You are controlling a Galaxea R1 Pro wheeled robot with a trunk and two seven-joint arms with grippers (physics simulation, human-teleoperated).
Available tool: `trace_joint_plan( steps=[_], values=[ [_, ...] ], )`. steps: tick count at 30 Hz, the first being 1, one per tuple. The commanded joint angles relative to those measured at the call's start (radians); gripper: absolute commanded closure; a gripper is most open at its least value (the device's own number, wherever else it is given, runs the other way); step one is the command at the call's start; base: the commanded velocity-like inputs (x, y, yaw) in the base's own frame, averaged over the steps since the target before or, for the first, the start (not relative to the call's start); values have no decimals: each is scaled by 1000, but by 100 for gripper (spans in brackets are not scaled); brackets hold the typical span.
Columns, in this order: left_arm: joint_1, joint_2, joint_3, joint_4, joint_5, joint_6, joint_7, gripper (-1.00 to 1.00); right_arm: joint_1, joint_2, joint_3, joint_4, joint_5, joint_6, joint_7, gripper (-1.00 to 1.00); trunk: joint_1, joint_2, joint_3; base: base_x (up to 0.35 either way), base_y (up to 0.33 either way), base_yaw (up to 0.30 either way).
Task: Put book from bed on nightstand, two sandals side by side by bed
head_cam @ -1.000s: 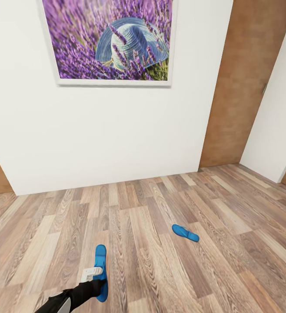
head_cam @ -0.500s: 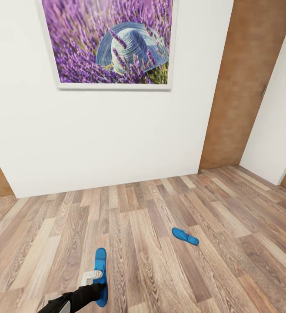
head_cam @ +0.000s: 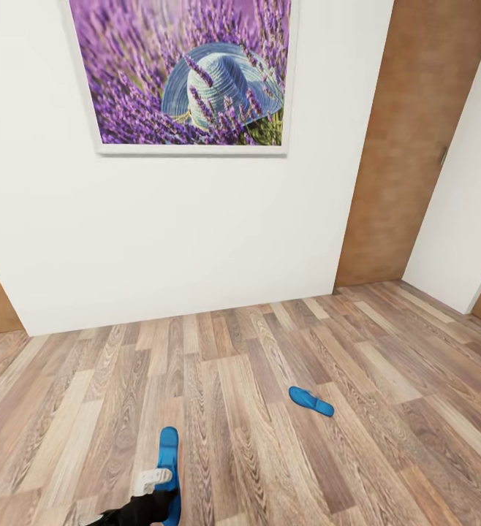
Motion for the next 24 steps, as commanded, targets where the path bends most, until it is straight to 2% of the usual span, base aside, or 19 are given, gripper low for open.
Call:
trace_joint_plan(
  steps=[1, 14, 24],
  values=[
    [-1, -1, 8, 6, 1, -2, -7, 100, 0, 0, -2, 0, -6, 10, 2, -100, 0, 0, -1, 0, 0, 0],
    [-1, -5, 9, 15, 3, -5, -5, 100, 0, 0, -2, 0, -6, 10, 1, -100, 0, 0, -1, 0, 0, 9],
    [-1, -5, 9, 17, 5, -5, -4, 100, 0, 0, -3, 0, -5, 10, 1, -100, 0, 0, -1, 0, 0, 161]
  ],
)
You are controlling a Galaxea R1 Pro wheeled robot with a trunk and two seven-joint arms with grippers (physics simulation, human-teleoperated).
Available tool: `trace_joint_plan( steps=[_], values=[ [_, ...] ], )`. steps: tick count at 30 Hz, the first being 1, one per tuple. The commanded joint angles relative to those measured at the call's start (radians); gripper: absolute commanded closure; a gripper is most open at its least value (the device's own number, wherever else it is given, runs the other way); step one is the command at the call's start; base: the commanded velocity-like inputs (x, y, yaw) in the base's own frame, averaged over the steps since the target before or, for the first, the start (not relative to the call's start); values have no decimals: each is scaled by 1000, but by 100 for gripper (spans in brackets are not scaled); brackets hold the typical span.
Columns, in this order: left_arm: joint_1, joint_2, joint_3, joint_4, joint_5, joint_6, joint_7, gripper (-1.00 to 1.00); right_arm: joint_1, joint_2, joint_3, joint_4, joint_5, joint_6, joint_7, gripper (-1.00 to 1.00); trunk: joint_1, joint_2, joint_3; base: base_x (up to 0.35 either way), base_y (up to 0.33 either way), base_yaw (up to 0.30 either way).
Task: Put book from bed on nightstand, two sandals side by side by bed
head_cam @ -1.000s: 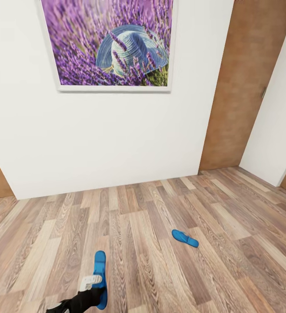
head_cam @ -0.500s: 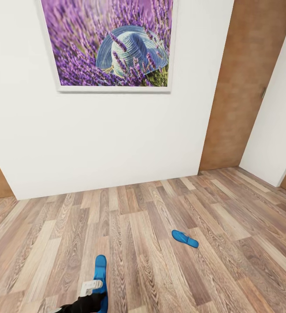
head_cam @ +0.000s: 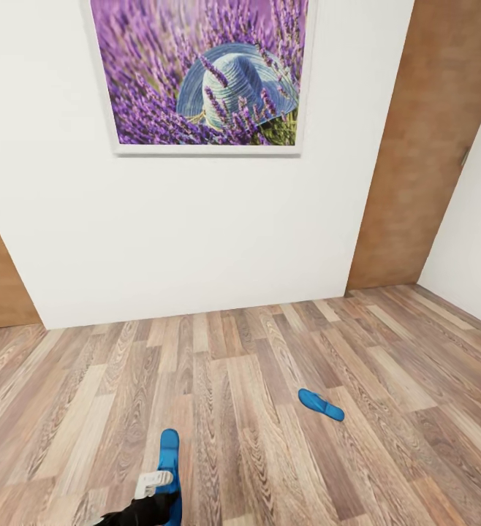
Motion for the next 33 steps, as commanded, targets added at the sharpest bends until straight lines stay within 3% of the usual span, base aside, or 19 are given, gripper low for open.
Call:
trace_joint_plan(
  steps=[1, 33],
  values=[
    [-1, 0, 7, 2, 1, 0, -7, 100, 0, 0, -2, 0, -6, 10, 3, -100, 0, 0, -1, 0, 0, 194],
    [-1, 0, 7, 3, 1, 0, -3, 100, 0, 0, -2, 0, -6, 10, 3, -100, 0, 0, -1, 0, 0, 179]
  ],
)
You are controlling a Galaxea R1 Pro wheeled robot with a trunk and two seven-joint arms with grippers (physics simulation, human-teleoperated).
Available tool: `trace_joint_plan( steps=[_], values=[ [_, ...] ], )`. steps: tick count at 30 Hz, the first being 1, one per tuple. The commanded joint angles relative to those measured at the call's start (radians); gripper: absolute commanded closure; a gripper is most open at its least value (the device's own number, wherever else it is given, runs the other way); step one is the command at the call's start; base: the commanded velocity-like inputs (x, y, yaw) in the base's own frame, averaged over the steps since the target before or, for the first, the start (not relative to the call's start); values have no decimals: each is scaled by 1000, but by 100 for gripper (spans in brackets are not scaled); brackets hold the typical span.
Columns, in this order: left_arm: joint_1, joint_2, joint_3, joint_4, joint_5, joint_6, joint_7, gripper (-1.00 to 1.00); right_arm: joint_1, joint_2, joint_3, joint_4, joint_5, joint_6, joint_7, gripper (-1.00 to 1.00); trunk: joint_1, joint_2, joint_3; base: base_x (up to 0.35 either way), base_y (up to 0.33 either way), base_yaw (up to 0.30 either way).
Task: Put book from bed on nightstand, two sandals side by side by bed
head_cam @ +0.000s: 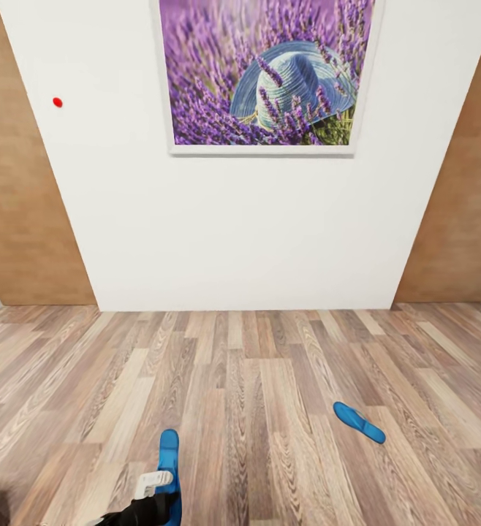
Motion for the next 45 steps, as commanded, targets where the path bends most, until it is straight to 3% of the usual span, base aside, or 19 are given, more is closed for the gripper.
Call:
trace_joint_plan(
  steps=[1, 35, 45],
  values=[
    [-1, 0, 7, 2, 1, 0, -7, 100, 0, 0, -2, 0, -6, 10, 3, -100, 0, 0, -1, 0, 0, 166],
    [-1, -1, 7, 10, 1, 0, -6, 100, 0, 0, -2, 0, -6, 10, 3, -100, 0, 0, -1, 0, 0, 162],
    [-1, -2, 7, 21, 0, -19, -5, 100, 0, 0, 0, 0, -6, 10, 3, -100, 0, 0, -1, 0, 0, 45]
  ],
)
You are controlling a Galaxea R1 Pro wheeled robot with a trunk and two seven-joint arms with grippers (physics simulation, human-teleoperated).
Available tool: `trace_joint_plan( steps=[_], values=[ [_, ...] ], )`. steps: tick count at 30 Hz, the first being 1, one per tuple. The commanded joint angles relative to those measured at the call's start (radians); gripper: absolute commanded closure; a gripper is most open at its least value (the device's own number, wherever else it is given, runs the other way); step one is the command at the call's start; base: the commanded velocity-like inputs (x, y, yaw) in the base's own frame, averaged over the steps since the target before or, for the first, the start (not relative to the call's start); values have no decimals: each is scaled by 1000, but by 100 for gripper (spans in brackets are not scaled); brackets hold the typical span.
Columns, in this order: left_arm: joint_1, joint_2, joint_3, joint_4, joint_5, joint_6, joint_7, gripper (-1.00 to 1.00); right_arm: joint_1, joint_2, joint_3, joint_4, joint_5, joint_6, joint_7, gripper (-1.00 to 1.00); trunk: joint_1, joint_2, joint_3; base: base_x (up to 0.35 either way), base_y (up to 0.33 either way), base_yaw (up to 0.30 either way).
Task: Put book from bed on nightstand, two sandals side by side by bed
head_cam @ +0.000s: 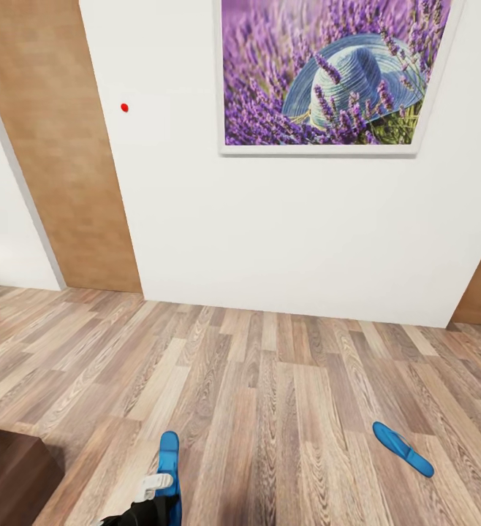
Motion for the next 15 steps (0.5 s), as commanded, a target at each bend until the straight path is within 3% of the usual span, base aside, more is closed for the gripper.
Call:
trace_joint_plan(
  steps=[1, 6, 15],
  values=[
    [-1, 0, 8, 2, 1, -1, -7, 100, 0, 0, -2, 0, -6, 10, 3, -100, 0, 0, -1, 0, 0, 3],
    [-1, 1, 8, 2, 2, -2, -7, 100, 0, 0, -2, 0, -6, 10, 3, -100, 0, 0, -1, 107, 0, 1],
    [-1, 2, 9, 2, 3, -3, -7, 100, 0, 0, -1, 0, -6, 10, 3, -100, 0, 0, -1, 296, 0, 0]
  ],
)
